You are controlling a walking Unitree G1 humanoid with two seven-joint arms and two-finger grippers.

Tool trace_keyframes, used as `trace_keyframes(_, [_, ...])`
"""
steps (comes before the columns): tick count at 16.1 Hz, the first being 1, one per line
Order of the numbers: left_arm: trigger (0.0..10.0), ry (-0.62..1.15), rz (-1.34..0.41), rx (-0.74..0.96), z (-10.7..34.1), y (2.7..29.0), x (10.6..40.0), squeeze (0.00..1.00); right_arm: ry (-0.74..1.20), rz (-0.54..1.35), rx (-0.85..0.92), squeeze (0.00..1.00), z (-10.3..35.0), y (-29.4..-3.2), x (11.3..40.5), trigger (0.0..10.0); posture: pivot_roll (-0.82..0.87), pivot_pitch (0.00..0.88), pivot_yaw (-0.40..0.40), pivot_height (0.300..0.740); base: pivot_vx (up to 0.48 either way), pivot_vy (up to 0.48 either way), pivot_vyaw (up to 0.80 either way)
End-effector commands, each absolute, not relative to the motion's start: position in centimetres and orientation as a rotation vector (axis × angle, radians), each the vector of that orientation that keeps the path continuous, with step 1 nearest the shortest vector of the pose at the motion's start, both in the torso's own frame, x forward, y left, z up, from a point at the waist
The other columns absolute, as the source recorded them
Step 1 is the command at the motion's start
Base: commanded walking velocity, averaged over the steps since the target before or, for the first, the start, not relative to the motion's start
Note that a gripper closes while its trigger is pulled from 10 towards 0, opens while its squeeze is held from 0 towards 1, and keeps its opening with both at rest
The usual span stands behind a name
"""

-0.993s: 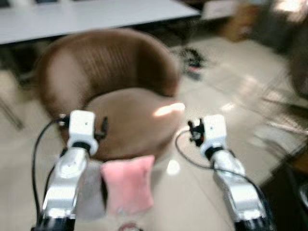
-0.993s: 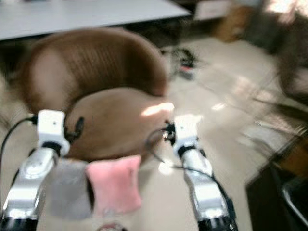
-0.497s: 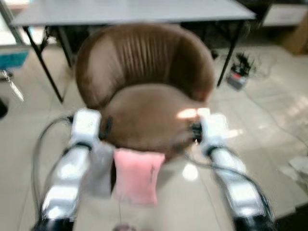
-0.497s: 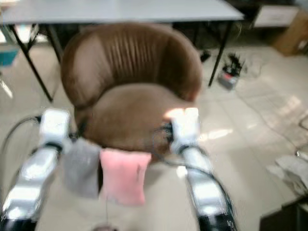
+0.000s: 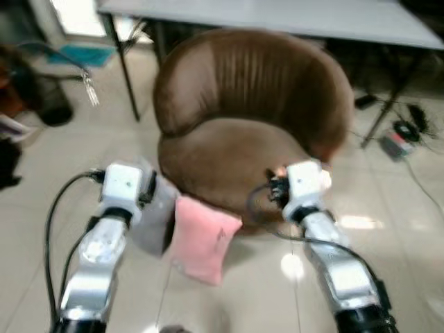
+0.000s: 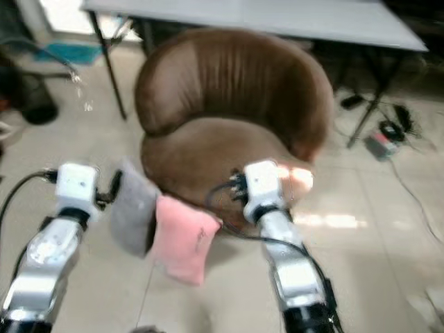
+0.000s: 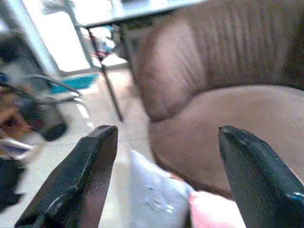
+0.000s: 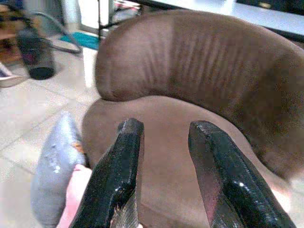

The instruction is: Move the pillow to the sofa from floor

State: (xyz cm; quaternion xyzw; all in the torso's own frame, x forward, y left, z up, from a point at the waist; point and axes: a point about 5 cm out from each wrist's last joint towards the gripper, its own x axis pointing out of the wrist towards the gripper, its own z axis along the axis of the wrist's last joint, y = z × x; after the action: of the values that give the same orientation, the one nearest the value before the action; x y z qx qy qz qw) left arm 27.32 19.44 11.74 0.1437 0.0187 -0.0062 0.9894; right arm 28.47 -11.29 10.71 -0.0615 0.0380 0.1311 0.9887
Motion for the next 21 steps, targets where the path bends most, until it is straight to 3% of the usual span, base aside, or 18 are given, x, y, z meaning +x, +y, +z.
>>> trace_keyframes(1, [10.0,-0.017,-0.03,0.301,12.4,18.4,27.4,0.0,0.076,0.222,-0.139,0.0,10.8,-12.5,28.6,10.0,-0.01,0.046,-0.022,0.74,0.0,0.0,0.8])
trace_keyframes(6, [10.0,-0.002,-0.007,0.267,12.8,19.0,27.7,0.0,0.093,0.172,-0.128,0.0,10.5,-13.2,28.3,10.0,-0.01,0.047,-0.025,0.74,0.0,0.0,0.0])
trace_keyframes(11, [10.0,-0.006,-0.031,0.254,12.8,18.6,27.7,0.0,0.078,0.156,-0.153,0.0,10.8,-13.2,28.5,10.0,-0.01,0.047,-0.023,0.74,0.332,0.0,0.56])
trace_keyframes(21, [10.0,-0.005,-0.059,0.257,12.9,18.3,27.8,0.0,0.105,0.106,-0.133,0.0,10.3,-13.6,28.6,10.0,0.0,0.043,-0.019,0.74,0.351,0.0,0.0])
